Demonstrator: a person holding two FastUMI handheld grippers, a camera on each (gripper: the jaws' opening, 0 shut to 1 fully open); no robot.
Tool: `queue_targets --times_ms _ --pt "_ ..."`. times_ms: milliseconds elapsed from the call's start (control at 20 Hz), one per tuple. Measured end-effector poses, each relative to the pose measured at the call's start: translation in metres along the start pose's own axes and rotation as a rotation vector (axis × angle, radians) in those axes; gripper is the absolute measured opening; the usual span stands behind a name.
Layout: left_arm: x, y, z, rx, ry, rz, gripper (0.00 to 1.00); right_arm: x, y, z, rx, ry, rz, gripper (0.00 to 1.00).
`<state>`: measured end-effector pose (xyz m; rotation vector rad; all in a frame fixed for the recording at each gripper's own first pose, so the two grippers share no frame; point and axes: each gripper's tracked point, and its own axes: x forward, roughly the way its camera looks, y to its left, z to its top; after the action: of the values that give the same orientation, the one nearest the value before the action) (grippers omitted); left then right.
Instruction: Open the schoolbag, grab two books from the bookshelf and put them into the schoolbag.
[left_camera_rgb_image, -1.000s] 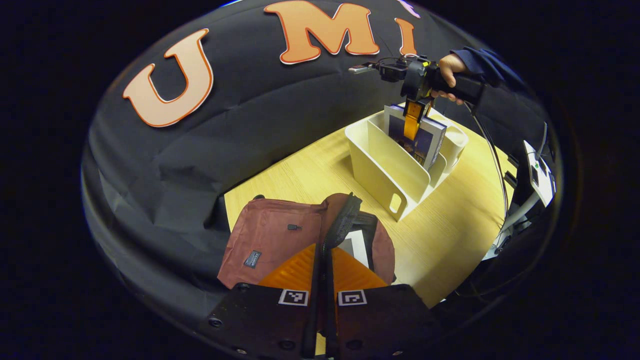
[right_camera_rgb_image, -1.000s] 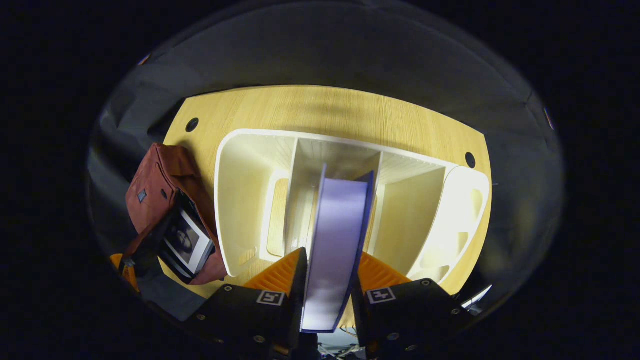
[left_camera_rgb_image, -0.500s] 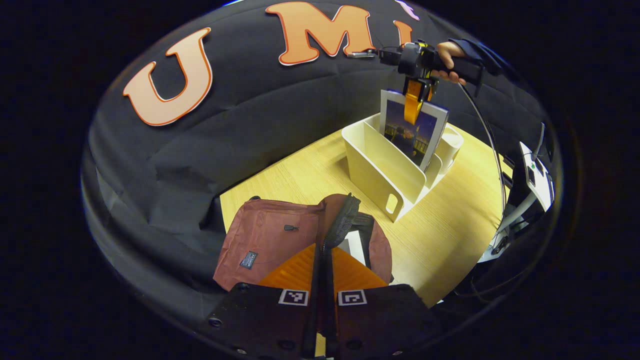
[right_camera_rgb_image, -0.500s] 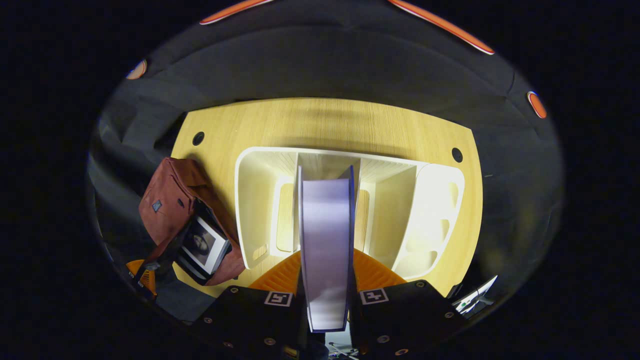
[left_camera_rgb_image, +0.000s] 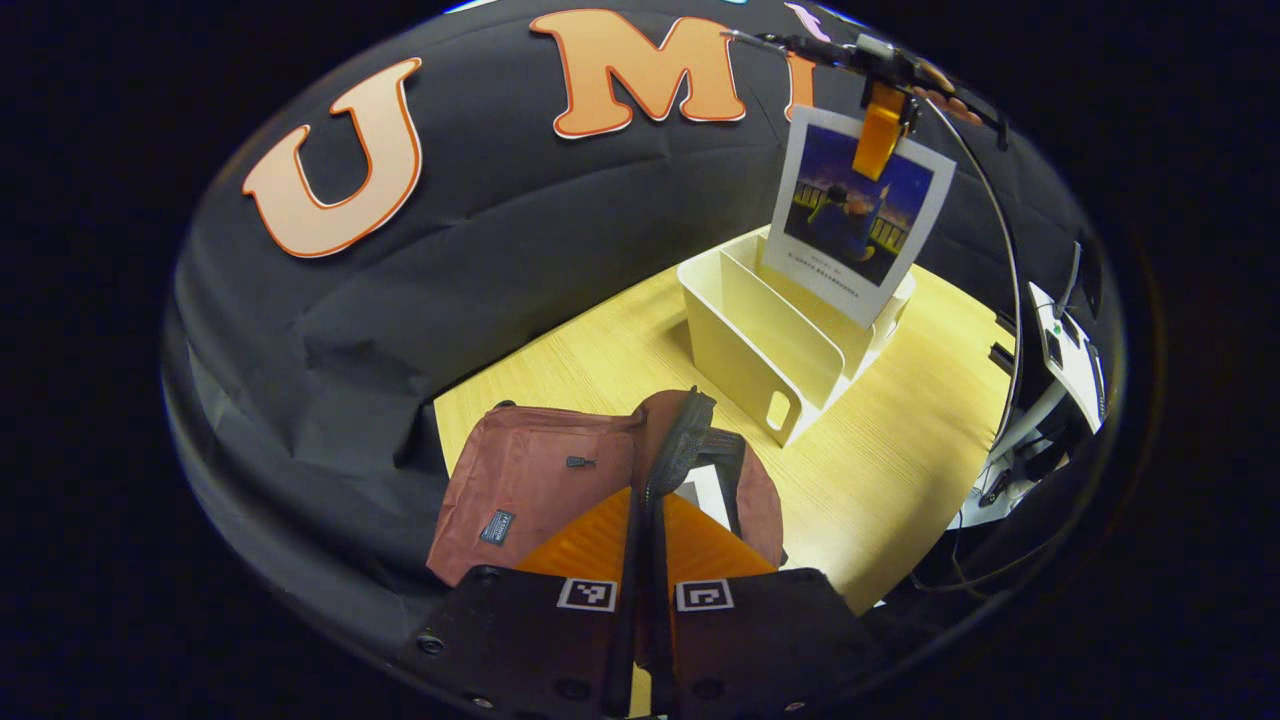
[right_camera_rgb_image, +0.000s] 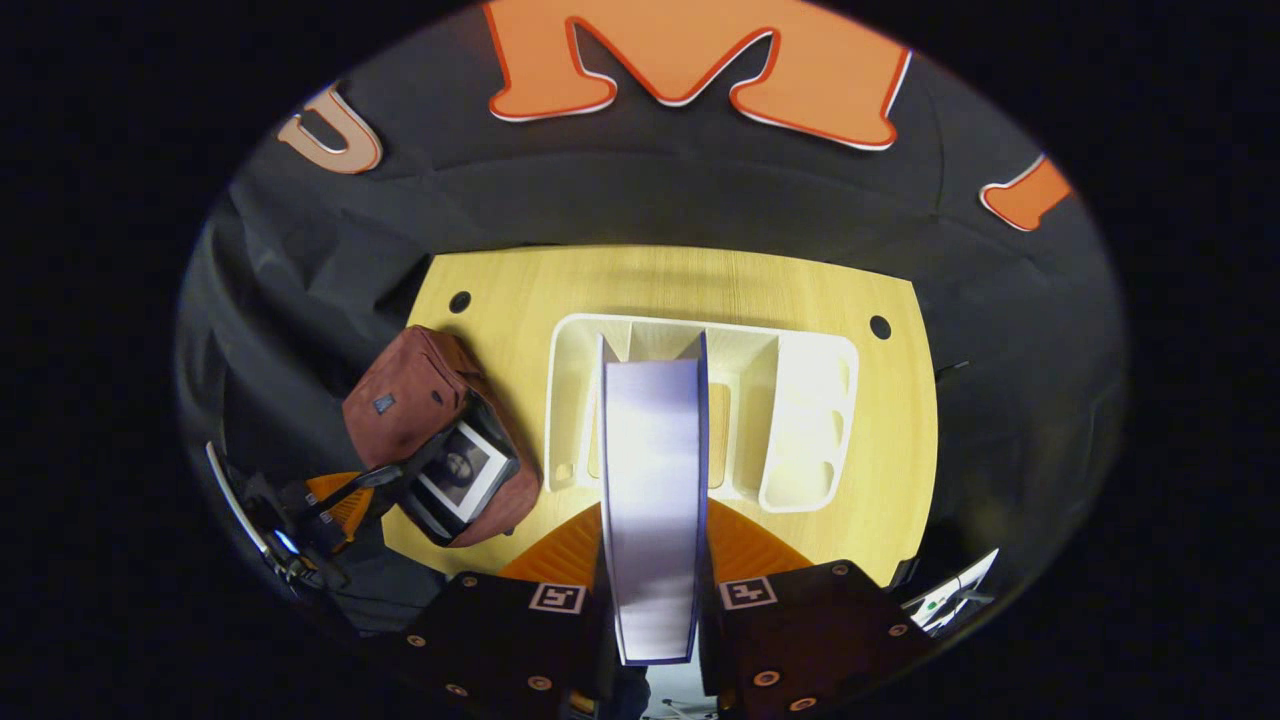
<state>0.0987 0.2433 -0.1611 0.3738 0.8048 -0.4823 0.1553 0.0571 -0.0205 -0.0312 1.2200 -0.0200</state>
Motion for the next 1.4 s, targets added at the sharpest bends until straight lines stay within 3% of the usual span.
queue_targets --times_ms 350,600,650,750,900,1100,1200,1300,1400 --pt "-0.006 0.015 0.013 0.072 -0.012 0.002 0.08 -0.023 0.018 -0.029 0.092 -0.07 0.081 0.34" --pt "-0.006 0.017 0.014 0.085 -0.022 -0.021 0.07 -0.024 0.05 -0.048 0.158 -0.109 0.18 0.33" --pt "-0.007 0.017 0.014 0.087 -0.022 -0.026 0.03 -0.02 0.059 -0.054 0.173 -0.108 0.208 0.33" --pt "-0.008 0.018 0.011 0.095 -0.026 -0.035 0.08 -0.009 0.082 -0.068 0.196 -0.098 0.262 0.33" --pt "-0.01 0.022 0.012 0.093 -0.032 -0.045 0.03 0.02 0.111 -0.088 0.233 -0.074 0.32 0.33" --pt "-0.015 0.024 0.01 0.069 -0.041 -0.061 0.03 0.049 0.149 -0.1 0.261 -0.065 0.383 0.33" --pt "-0.016 0.024 0.008 0.063 -0.045 -0.064 0.08 0.065 0.167 -0.102 0.279 -0.062 0.415 0.33" --pt "-0.015 0.023 0.008 0.056 -0.05 -0.068 0.03 0.081 0.182 -0.106 0.316 -0.058 0.452 0.33" --pt "-0.018 0.022 0.007 0.045 -0.055 -0.073 0.08 0.1 0.196 -0.102 0.372 -0.069 0.493 0.33"
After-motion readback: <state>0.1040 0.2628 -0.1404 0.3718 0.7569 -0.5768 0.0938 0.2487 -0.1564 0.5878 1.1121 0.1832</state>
